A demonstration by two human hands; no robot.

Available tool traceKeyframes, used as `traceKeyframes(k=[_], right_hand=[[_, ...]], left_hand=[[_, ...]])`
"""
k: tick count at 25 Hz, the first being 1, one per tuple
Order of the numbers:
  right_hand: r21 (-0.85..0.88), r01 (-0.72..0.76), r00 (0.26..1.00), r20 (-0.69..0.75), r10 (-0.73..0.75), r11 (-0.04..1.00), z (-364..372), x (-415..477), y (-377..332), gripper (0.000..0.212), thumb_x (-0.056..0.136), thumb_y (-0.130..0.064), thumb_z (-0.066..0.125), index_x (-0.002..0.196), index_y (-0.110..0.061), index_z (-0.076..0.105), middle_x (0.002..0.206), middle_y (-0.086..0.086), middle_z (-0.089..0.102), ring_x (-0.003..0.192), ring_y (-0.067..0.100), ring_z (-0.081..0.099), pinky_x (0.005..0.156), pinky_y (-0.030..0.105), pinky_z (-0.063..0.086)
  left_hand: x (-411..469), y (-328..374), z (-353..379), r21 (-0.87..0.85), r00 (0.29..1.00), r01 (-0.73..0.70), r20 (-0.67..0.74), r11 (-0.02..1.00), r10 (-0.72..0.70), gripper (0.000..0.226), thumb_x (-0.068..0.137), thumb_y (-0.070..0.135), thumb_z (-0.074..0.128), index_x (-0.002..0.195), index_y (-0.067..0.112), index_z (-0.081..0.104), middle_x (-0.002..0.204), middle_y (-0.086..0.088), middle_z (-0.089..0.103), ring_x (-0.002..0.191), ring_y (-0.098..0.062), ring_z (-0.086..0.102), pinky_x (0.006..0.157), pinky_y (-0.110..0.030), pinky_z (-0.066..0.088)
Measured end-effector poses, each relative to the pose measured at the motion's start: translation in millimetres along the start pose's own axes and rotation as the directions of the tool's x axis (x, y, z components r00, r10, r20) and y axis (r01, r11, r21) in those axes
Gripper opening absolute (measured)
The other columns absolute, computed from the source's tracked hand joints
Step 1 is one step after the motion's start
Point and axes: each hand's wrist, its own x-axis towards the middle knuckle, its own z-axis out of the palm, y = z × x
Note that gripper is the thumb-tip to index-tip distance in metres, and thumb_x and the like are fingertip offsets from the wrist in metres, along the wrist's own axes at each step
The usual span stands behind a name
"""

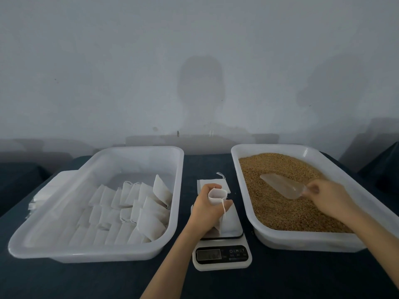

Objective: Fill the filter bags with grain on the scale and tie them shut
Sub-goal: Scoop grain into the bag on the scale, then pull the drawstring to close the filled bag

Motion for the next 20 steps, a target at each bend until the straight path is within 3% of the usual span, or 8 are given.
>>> traceKeyframes(k=[2,4,7,9,11,13,16,20], right_hand=[[-0.051,-0.041,0.999,0.034,0.043,0.998,8.8,2.6,5.1,0.024,0.090,-0.040,0.056,0.102,-0.021,0.065,0.083,-0.009,0.062,0.074,0.009,0.057,0.073,0.034,0.050],[-0.150,-0.071,0.995,0.057,0.081,0.986,11.8,1.4,4.0,0.023,0.090,-0.043,0.055,0.101,-0.026,0.065,0.084,-0.008,0.062,0.082,0.013,0.059,0.090,0.042,0.046],[-0.271,-0.028,0.997,-0.081,0.006,0.962,12.0,-10.8,-13.0,0.032,0.090,-0.039,0.055,0.120,-0.025,0.058,0.117,0.001,0.059,0.111,0.022,0.052,0.103,0.046,0.035],[-0.082,0.158,0.973,-0.156,-0.170,0.984,11.9,-31.1,-44.9,0.038,0.089,-0.032,0.058,0.127,-0.028,0.052,0.122,-0.002,0.056,0.108,0.013,0.053,0.098,0.038,0.040],[0.165,0.411,0.911,-0.088,-0.402,0.896,15.9,-60.3,-89.4,0.033,0.088,-0.033,0.059,0.120,-0.036,0.054,0.105,-0.014,0.057,0.086,-0.003,0.054,0.078,0.018,0.047],[0.226,0.536,0.833,0.013,-0.552,0.814,29.9,-79.0,-126.3,0.030,0.088,-0.041,0.058,0.117,-0.042,0.053,0.093,-0.018,0.055,0.078,-0.004,0.054,0.067,0.014,0.043],[0.197,0.525,0.834,0.075,-0.546,0.828,50.7,-79.0,-151.7,0.031,0.089,-0.046,0.055,0.118,-0.034,0.058,0.100,-0.008,0.060,0.086,0.004,0.056,0.075,0.019,0.045],[0.287,0.502,0.833,0.093,-0.545,0.816,59.0,-64.9,-150.0,0.016,0.088,-0.032,0.062,0.096,-0.019,0.069,0.091,-0.005,0.060,0.080,0.005,0.056,0.068,0.011,0.040]], left_hand=[[-0.2,1.6,-0.8,-0.003,1.000,0.012,0.004,1.000,-0.012,0.042,0.076,0.040,0.075,0.105,0.046,0.045,0.103,0.015,0.057,0.094,-0.009,0.060,0.070,-0.016,0.048],[0.5,3.1,-2.3,0.012,1.000,0.015,0.014,1.000,-0.015,0.041,0.077,0.039,0.074,0.106,0.045,0.045,0.105,0.014,0.056,0.095,-0.010,0.059,0.072,-0.018,0.049],[0.9,3.6,-4.6,0.024,0.999,0.019,0.028,1.000,-0.020,0.042,0.078,0.037,0.074,0.106,0.044,0.043,0.107,0.012,0.056,0.095,-0.011,0.059,0.072,-0.019,0.048],[-0.3,4.9,-3.3,0.030,0.998,0.029,0.049,0.999,-0.031,0.043,0.079,0.035,0.073,0.107,0.043,0.042,0.107,0.010,0.056,0.095,-0.013,0.059,0.071,-0.018,0.047],[-2.0,7.4,-1.6,0.037,0.998,0.025,0.055,0.999,-0.027,0.045,0.081,0.030,0.073,0.110,0.040,0.039,0.107,0.007,0.055,0.093,-0.012,0.058,0.070,-0.017,0.047],[-4.3,8.6,-1.0,0.036,0.997,-0.023,0.072,0.999,0.020,0.048,0.084,0.019,0.070,0.114,0.033,0.035,0.102,0.003,0.055,0.085,-0.009,0.057,0.067,-0.014,0.048],[-9.6,8.7,-2.9,0.146,0.982,-0.112,0.167,0.983,0.087,0.060,0.086,0.002,0.065,0.125,0.020,0.024,0.097,0.000,0.052,0.080,-0.003,0.056,0.072,-0.014,0.047],[-12.6,14.1,-11.8,0.161,0.991,0.055,0.113,0.985,-0.073,0.084,0.072,0.002,0.073,0.133,0.023,0.019,0.129,-0.007,0.036,0.121,-0.022,0.046,0.099,-0.032,0.045]])
